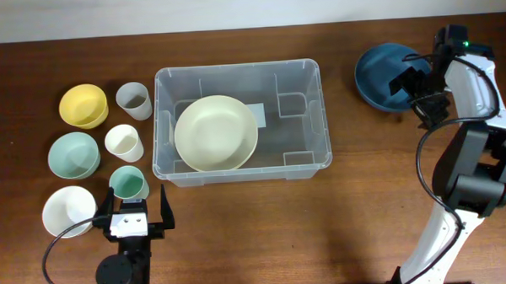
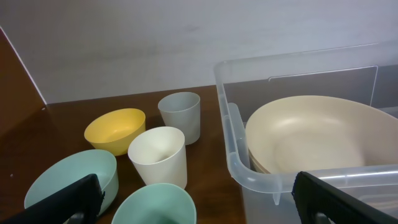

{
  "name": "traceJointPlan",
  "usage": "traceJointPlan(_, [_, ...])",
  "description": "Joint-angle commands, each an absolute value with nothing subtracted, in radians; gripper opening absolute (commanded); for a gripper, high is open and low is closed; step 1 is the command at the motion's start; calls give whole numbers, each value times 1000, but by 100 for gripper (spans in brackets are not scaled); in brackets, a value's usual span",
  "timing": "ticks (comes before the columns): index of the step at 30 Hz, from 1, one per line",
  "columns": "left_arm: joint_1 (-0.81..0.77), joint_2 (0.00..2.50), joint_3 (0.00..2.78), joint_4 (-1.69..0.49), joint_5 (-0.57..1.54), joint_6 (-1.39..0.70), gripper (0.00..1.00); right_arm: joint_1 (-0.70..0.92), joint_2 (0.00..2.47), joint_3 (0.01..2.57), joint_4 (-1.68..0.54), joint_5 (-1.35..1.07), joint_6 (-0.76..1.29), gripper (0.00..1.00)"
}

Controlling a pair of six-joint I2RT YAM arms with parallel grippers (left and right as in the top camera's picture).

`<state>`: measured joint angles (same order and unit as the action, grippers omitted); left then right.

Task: Pack container
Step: 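Grasp the dark teal bowl rim with the right gripper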

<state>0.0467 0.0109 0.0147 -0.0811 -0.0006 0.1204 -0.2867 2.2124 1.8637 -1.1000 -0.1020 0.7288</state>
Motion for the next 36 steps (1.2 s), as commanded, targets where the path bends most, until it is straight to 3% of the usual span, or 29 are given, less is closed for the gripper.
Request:
traceJointPlan(1, [51,6,9,-83,-3,137,99,-289,2246,1855,-1089,-126,743,100])
traceJointPlan(9, [51,6,9,-83,-3,137,99,-289,2264,1855,-1074,-127,754,97])
traceJointPlan(17, [51,6,9,-83,-3,137,99,-289,2297,1855,-1071,-123,754,88])
traceJointPlan(30, [51,6,9,-83,-4,137,99,-289,2298,1851,-1038,-119,769,52])
traceJointPlan(36, [51,6,9,-83,-3,137,99,-289,2299,1835,-1014,-119,769,52])
